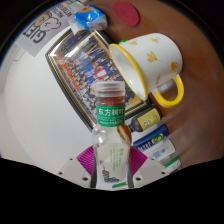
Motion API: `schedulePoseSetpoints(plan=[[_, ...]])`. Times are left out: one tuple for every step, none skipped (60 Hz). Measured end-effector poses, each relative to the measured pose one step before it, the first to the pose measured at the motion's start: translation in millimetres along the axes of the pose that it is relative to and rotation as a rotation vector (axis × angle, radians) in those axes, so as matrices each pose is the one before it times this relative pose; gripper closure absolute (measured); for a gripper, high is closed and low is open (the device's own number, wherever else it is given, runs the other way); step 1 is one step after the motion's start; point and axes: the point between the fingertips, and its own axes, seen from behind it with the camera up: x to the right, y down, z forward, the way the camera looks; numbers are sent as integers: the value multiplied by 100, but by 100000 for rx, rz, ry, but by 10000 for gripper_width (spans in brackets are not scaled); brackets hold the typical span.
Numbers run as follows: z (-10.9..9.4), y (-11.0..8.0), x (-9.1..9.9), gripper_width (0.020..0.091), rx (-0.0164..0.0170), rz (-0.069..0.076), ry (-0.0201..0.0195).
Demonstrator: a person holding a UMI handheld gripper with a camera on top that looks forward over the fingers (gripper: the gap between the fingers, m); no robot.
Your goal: Pour water
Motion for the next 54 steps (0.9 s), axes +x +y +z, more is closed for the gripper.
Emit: schedulePoseSetpoints(plan=[[-8, -171, -12, 691, 48, 960, -340], [7, -186, 78, 691, 250, 271, 112], [5, -126, 75, 691, 93, -261, 265], [14, -13, 58, 690, -182, -462, 228], [16, 37, 30, 690, -422, -401, 243], [-69, 84, -45, 688, -197, 70, 399], [126, -11, 161, 688, -429, -502, 638], [70, 38, 135, 689, -374, -391, 681], [42, 67, 102, 689, -442, -367, 607], [31, 63, 90, 690, -420, -478, 615], [25, 55, 84, 689, -376, -812, 740], [14, 59, 131, 688, -423, -1330, 979], [-84, 128, 92, 688, -496, -1700, 1234], [23, 95, 221, 688, -665, -2525, 1482], [19, 76, 168, 688, -725, -3004, 1600], [4, 52, 67, 690, -364, -3111, 1518], [-12, 37, 145, 690, -601, -3645, 1591], [-16, 40, 113, 690, -580, -3844, 1608], [-38, 49, 60, 691, -608, -4112, 1638], [-62, 40, 29, 691, -579, -4378, 1634], [-77, -42, -13, 690, -470, -4772, 1632], [-181, -128, -85, 690, -259, -4826, 1734], [-81, -88, -92, 689, -35, -5421, 1797], [-122, -246, -64, 691, -145, -5824, 1655], [-180, -290, -72, 692, -6, -6096, 1608], [-194, -391, -87, 689, 181, -6335, 1603], [-225, -466, -81, 691, 362, -6558, 1628], [-225, -551, -51, 689, 530, -6768, 1614], [-253, -602, -20, 690, 679, -6934, 1633], [-328, -774, -23, 688, 716, -6310, 1458], [-236, -600, 110, 687, 1125, -6954, 1902], [-285, -784, 175, 688, 1095, -6955, 1757], [-308, -805, 196, 688, 1231, -6826, 1795], [-244, -826, 290, 687, 1443, -6549, 1741], [-285, -893, 313, 687, 1535, -6277, 1698], [-305, -894, 411, 688, 1702, -6118, 1718], [-254, -882, 510, 687, 1657, -5956, 1744], [-240, -837, 594, 687, 1599, -5704, 1799], [-190, -1130, 1104, 686, 1766, -4948, 613], [-184, -671, 783, 686, 1540, -5346, 1956], [213, -613, 595, 686, 1299, -4309, 2903], [-17, -521, 833, 688, 1261, -4638, 2005], [-13, -371, 866, 688, 1014, -4393, 1971], [17, -238, 938, 687, 823, -4045, 2045], [73, -107, 983, 689, 573, -3800, 2124], [149, 82, 1014, 690, 108, -3637, 2164], [172, 186, 954, 691, -207, -3445, 2075], [203, 278, 882, 690, -410, -3313, 1885], [-13, 367, 1100, 691, 153, -3685, 987], [62, 402, 991, 690, 89, -2923, 1051], [380, 309, 594, 690, -514, -2119, 1926], [278, 425, 695, 690, -589, -1772, 1399], [286, 570, 571, 688, -586, -1682, 1179], [248, 645, 536, 688, -845, -1475, 886]])
